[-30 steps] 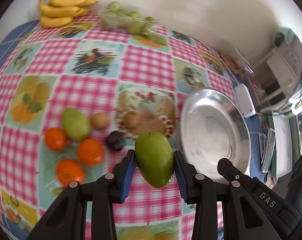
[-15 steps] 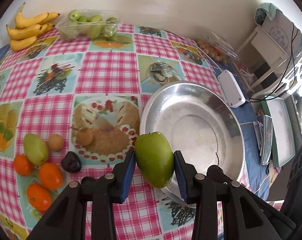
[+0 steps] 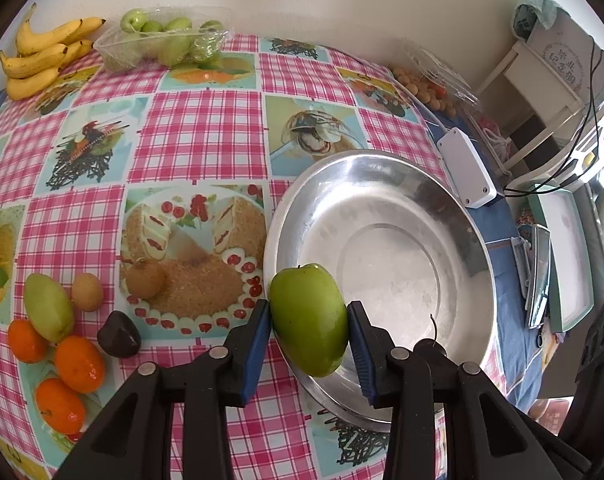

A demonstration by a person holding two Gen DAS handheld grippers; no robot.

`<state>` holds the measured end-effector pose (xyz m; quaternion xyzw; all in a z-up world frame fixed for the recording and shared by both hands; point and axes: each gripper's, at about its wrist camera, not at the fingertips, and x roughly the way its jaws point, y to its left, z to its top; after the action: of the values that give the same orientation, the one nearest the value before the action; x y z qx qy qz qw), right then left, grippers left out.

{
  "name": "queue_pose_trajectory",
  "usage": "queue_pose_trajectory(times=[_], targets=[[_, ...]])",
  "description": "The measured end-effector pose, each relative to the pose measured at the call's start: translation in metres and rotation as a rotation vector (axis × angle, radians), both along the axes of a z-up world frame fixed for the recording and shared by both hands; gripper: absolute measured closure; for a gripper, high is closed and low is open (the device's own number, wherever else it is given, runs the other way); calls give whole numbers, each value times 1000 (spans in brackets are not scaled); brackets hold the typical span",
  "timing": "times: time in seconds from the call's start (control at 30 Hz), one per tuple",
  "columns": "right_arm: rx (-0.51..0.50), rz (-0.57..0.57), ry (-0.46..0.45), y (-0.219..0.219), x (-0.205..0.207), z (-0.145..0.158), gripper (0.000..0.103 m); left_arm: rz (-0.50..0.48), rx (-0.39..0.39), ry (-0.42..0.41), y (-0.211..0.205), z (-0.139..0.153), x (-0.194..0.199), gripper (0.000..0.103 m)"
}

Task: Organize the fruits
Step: 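Carry the cherry in the right tool while the left tool carries the pear to the steel bowl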

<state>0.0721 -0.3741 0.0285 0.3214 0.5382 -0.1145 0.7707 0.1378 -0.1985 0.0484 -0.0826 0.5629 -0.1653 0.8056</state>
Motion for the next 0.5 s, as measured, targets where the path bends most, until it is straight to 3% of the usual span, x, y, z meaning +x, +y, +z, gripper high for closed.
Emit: queue_pose_trajectory(times=[0.5], targets=[[-2,4,20,3,2,-4,78,-3,-13,6,0,-1,-1,60]])
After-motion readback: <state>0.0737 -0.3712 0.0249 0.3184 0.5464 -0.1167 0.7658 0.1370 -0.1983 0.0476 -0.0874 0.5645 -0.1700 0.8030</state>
